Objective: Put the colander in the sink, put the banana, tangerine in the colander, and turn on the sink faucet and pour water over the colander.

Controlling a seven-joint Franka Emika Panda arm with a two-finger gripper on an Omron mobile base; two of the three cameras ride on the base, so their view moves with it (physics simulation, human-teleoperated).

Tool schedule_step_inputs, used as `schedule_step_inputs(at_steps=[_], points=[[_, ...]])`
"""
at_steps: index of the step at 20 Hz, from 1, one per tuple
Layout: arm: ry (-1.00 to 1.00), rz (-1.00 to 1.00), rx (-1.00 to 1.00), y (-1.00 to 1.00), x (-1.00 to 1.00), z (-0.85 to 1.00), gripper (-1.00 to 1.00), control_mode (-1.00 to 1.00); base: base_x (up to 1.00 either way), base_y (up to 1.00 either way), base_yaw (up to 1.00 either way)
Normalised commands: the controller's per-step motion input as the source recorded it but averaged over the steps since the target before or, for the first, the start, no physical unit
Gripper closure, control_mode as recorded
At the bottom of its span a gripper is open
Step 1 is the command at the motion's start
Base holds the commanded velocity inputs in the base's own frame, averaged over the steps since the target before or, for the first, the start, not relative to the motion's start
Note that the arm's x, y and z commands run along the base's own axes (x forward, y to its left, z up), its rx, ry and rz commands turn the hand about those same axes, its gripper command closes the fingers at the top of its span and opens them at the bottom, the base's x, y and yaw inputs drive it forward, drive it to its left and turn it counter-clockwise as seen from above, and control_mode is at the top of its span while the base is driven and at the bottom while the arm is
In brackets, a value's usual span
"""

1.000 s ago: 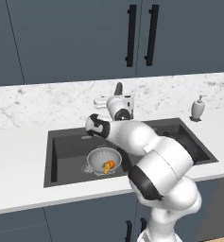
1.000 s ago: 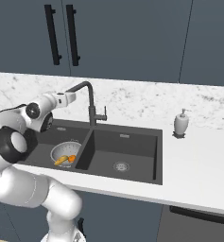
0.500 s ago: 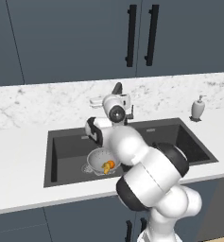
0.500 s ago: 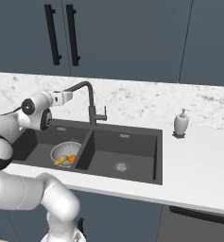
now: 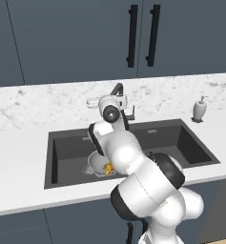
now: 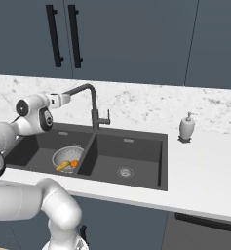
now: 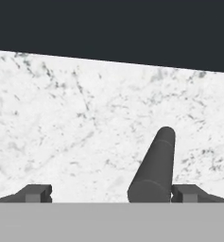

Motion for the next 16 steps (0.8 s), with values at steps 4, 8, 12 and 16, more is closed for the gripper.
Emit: schedule_step_inputs(at_steps=[4, 8, 12, 16], points=[[0.0, 0.0, 0.0, 0.05, -0.23, 0.0, -1.0, -1.0, 0.0, 0.0, 0.0], [0.0, 0.0, 0.0, 0.02, -0.5, 0.0, -1.0, -1.0, 0.0, 0.0, 0.0], [0.0, 0.0, 0.0, 0.0, -0.97, 0.0, -1.0, -1.0, 0.0, 0.0, 0.0], [0.0, 0.0, 0.0, 0.0, -0.98, 0.0, -1.0, -1.0, 0.0, 0.0, 0.0]])
